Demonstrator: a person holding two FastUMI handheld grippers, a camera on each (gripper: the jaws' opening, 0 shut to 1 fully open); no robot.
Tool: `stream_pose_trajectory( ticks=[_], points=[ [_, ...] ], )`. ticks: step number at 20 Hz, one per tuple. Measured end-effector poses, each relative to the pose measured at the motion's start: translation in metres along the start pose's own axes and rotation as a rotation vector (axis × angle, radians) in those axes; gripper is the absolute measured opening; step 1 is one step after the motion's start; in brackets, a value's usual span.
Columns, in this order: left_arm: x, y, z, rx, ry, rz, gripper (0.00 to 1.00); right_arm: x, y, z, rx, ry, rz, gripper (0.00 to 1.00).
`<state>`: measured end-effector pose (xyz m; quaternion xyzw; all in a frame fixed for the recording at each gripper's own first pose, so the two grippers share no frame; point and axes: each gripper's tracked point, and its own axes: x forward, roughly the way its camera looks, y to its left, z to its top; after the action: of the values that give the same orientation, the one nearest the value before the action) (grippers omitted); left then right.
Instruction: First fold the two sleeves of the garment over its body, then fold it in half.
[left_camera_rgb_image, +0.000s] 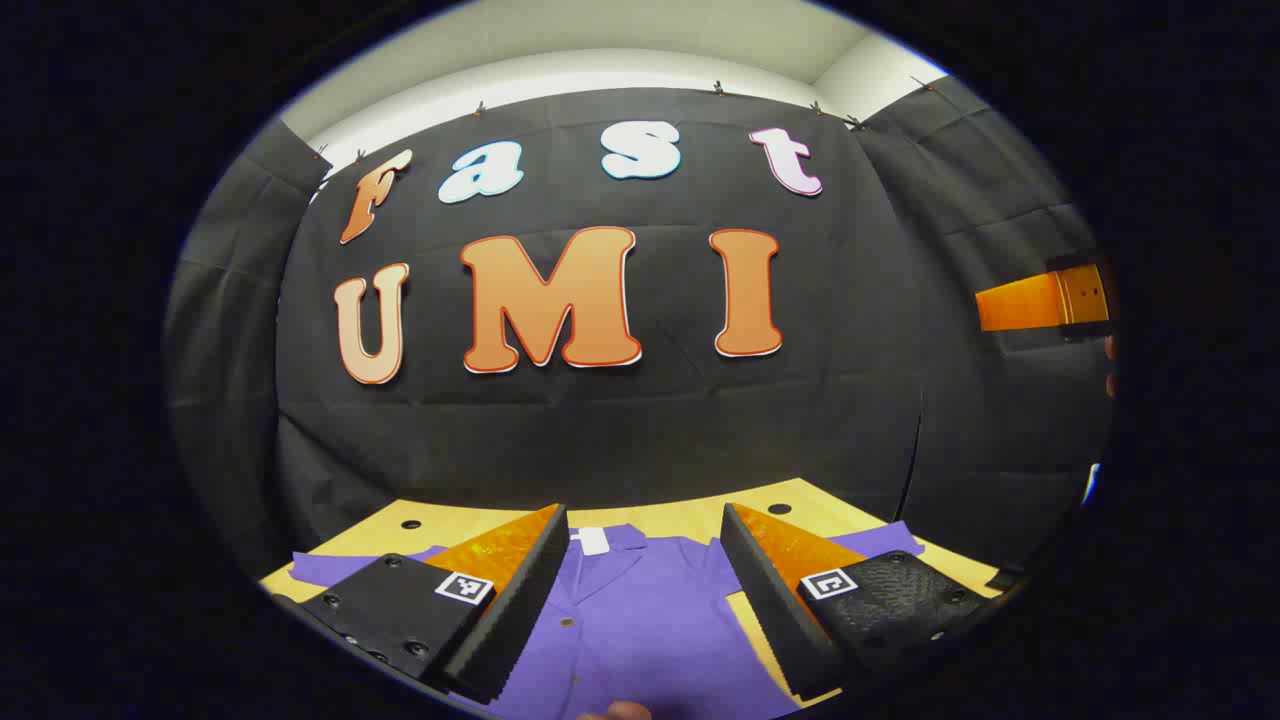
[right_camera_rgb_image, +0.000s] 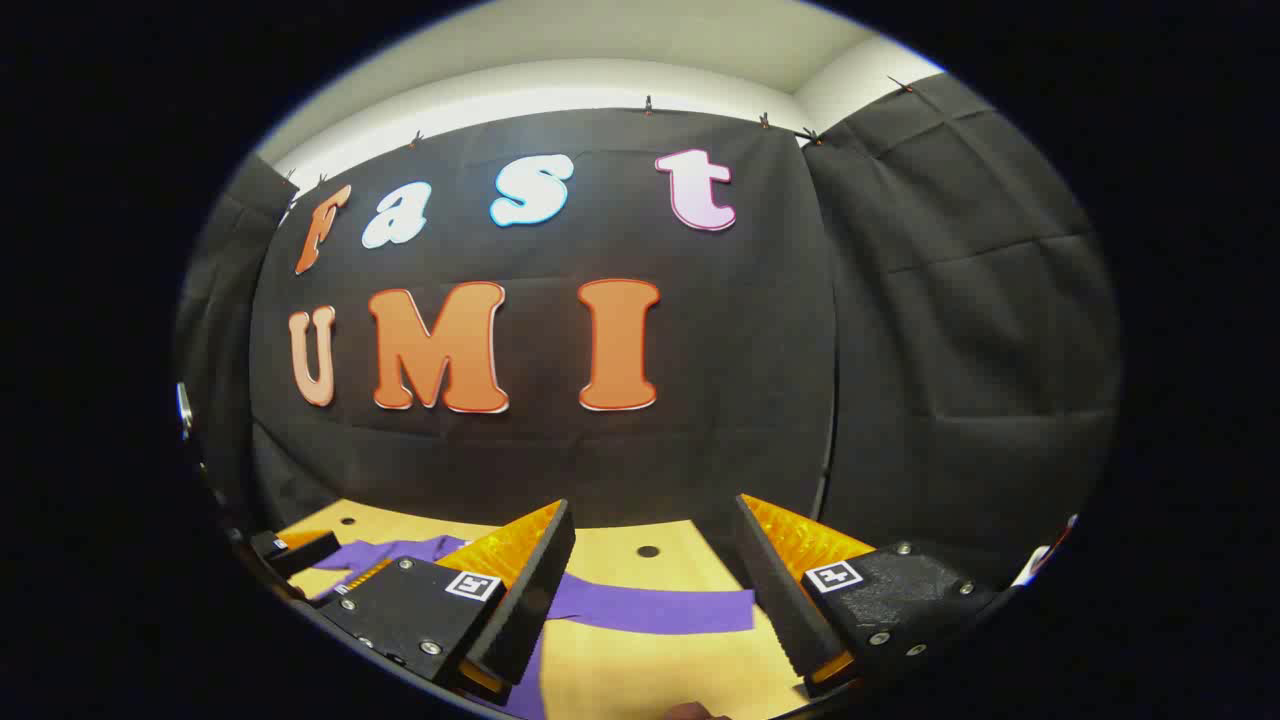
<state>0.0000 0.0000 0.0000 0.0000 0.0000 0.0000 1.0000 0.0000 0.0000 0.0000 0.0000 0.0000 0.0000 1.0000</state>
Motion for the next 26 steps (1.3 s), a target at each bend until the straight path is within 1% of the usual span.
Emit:
stream_pose_trajectory(
  ticks=[3, 4, 5, 6, 7, 9, 10, 11, 12, 13, 14, 15, 16, 17, 19, 20, 21, 22, 23, 24, 26],
  points=[
    [-0.003, 0.040, -0.001, -0.011, 0.008, -0.003, 0.96, -0.008, 0.027, -0.002, -0.011, 0.007, -0.013, 1.00],
    [-0.004, 0.054, 0.001, -0.024, 0.006, 0.000, 0.96, -0.010, 0.037, -0.001, -0.013, 0.015, -0.002, 1.00],
    [-0.004, 0.069, 0.006, -0.034, 0.003, 0.009, 1.00, -0.010, 0.049, -0.001, -0.012, 0.024, 0.018, 1.00],
    [-0.004, 0.082, 0.009, -0.039, -0.001, 0.015, 0.96, -0.010, 0.059, -0.002, -0.010, 0.032, 0.035, 0.95],
    [-0.006, 0.094, 0.016, -0.030, -0.011, 0.023, 1.00, -0.010, 0.068, -0.001, -0.007, 0.034, 0.052, 0.95],
    [-0.012, 0.118, 0.034, 0.014, -0.036, 0.037, 1.00, -0.009, 0.086, 0.003, -0.010, 0.034, 0.091, 0.95],
    [-0.017, 0.129, 0.041, 0.029, -0.053, 0.042, 0.96, -0.008, 0.094, 0.007, -0.018, 0.026, 0.106, 0.95],
    [-0.021, 0.137, 0.051, 0.029, -0.068, 0.043, 0.96, -0.008, 0.100, 0.011, -0.033, 0.016, 0.120, 0.95],
    [-0.025, 0.147, 0.055, 0.013, -0.074, 0.050, 0.95, -0.007, 0.105, 0.015, -0.053, 0.001, 0.133, 0.95],
    [-0.028, 0.159, 0.059, -0.015, -0.072, 0.062, 1.00, -0.005, 0.107, 0.019, -0.069, -0.014, 0.141, 0.95],
    [-0.028, 0.171, 0.060, -0.040, -0.059, 0.083, 0.95, -0.001, 0.110, 0.020, -0.080, -0.016, 0.152, 0.95],
    [-0.028, 0.187, 0.064, -0.056, -0.052, 0.113, 0.96, 0.002, 0.113, 0.017, -0.087, -0.010, 0.166, 0.95],
    [-0.028, 0.200, 0.066, -0.051, -0.058, 0.146, 0.96, 0.007, 0.116, 0.014, -0.095, -0.003, 0.179, 0.95],
    [-0.028, 0.214, 0.070, -0.026, -0.060, 0.176, 1.00, 0.012, 0.118, 0.011, -0.104, 0.002, 0.186, 0.95],
    [-0.027, 0.229, 0.076, 0.059, -0.081, 0.230, 1.00, 0.025, 0.125, 0.007, -0.109, 0.000, 0.216, 0.95],
    [-0.026, 0.230, 0.069, 0.095, -0.072, 0.246, 0.95, 0.031, 0.132, 0.005, -0.105, -0.001, 0.245, 0.95],
    [-0.024, 0.228, 0.065, 0.096, -0.070, 0.251, 0.95, 0.037, 0.138, 0.004, -0.102, 0.000, 0.266, 0.95],
    [-0.021, 0.227, 0.058, 0.068, -0.071, 0.261, 0.99, 0.045, 0.141, 0.003, -0.106, -0.013, 0.280, 0.95],
    [-0.017, 0.227, 0.051, 0.042, -0.060, 0.278, 0.99, 0.052, 0.143, 0.003, -0.116, -0.028, 0.287, 0.95],
    [-0.013, 0.230, 0.040, 0.025, -0.032, 0.294, 0.94, 0.062, 0.145, -0.002, -0.127, -0.025, 0.285, 0.95],
    [-0.005, 0.238, 0.030, -0.001, -0.016, 0.333, 0.95, 0.073, 0.154, -0.011, -0.132, -0.015, 0.311, 0.95]
  ],
)
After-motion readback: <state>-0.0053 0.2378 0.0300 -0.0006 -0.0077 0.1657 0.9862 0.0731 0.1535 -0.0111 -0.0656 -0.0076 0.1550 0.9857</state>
